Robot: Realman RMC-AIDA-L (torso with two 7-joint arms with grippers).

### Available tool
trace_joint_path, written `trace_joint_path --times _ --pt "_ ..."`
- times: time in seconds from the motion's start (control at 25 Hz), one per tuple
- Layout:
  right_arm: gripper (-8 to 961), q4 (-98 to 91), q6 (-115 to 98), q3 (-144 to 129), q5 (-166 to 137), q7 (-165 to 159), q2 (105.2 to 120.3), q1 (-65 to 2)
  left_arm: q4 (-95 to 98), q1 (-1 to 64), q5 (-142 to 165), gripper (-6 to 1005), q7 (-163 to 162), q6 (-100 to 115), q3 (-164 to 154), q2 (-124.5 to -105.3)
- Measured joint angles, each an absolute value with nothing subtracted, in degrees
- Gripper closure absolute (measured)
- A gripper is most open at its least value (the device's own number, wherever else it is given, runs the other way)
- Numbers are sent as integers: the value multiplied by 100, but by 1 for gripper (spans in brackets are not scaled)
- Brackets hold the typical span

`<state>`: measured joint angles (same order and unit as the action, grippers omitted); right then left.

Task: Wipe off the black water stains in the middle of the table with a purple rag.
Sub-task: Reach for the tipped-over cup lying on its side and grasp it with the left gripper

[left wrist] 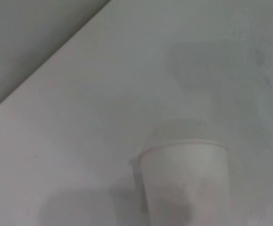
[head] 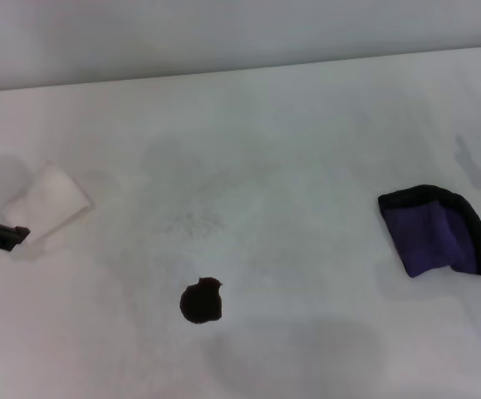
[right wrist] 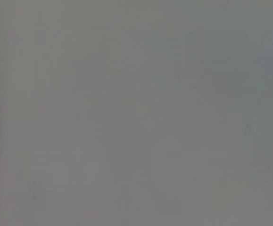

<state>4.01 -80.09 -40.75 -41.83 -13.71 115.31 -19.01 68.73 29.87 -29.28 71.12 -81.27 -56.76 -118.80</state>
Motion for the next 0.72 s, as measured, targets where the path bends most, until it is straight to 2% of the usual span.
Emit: trace_joint_path --times 0.72 --pt "97 427 -7995 -4077 -4183 -1371 11531 -1881 5858 2947 -3492 108 7669 -6831 -5710 -11898"
